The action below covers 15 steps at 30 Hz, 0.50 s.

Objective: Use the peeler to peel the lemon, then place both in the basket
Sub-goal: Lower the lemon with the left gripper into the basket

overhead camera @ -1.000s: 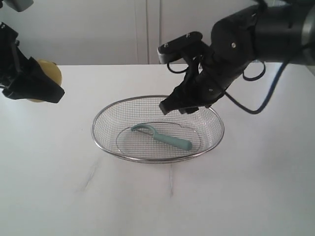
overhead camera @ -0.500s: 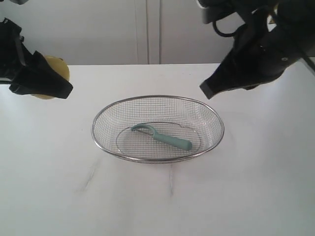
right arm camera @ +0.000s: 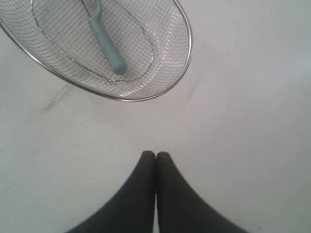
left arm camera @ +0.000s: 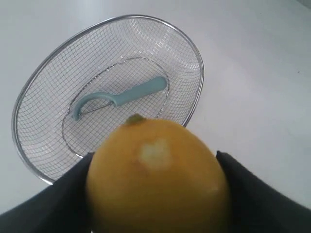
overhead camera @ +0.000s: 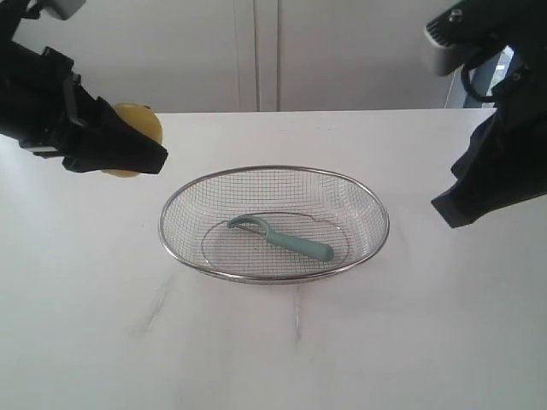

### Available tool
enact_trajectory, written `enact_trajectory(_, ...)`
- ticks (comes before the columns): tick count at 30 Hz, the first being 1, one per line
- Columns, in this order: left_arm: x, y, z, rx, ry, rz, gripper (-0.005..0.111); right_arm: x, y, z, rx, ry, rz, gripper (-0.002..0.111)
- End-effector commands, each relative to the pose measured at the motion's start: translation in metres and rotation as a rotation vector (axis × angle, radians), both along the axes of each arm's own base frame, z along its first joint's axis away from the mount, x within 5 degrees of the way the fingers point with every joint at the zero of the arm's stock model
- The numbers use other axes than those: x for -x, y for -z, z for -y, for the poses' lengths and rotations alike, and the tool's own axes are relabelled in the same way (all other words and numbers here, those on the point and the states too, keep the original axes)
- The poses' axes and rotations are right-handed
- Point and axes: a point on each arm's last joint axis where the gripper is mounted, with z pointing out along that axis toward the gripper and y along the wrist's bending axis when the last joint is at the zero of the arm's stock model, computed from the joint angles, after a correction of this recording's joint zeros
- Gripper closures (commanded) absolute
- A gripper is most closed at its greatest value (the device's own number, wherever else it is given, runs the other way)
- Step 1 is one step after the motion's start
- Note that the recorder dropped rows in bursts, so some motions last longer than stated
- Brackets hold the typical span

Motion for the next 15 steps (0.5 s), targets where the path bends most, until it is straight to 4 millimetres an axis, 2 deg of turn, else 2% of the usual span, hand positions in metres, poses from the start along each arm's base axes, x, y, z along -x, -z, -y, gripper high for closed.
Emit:
enact_trajectory(1, -0.013, 0.012, 0.007, 0.043, 0.008, -0.033, 0.107, 0.007, -0.008, 0.006, -0.014, -0.005, 0.047, 0.108)
enact_trajectory(4, -0.022, 0.022, 0.013, 0.047, 0.006, -0.057, 0.107, 0.009, -0.010, 0.007, -0.024, -0.006, 0.065, 0.108)
enact_trajectory(7, -0.027, 0.023, 0.028, 0.037, 0.041, -0.043, 0.107, 0.009, -0.011, 0.007, -0.026, -0.006, 0.065, 0.108)
enact_trajectory(11, -0.030, 0.012, 0.056, 0.000, 0.058, 0.000, 0.107, 0.009, -0.011, 0.007, -0.029, -0.007, 0.065, 0.108)
enact_trajectory(15, -0.038, 0.004, 0.073, -0.170, 0.000, 0.037, 0.107, 0.009, -0.011, 0.007, -0.030, -0.007, 0.068, 0.108)
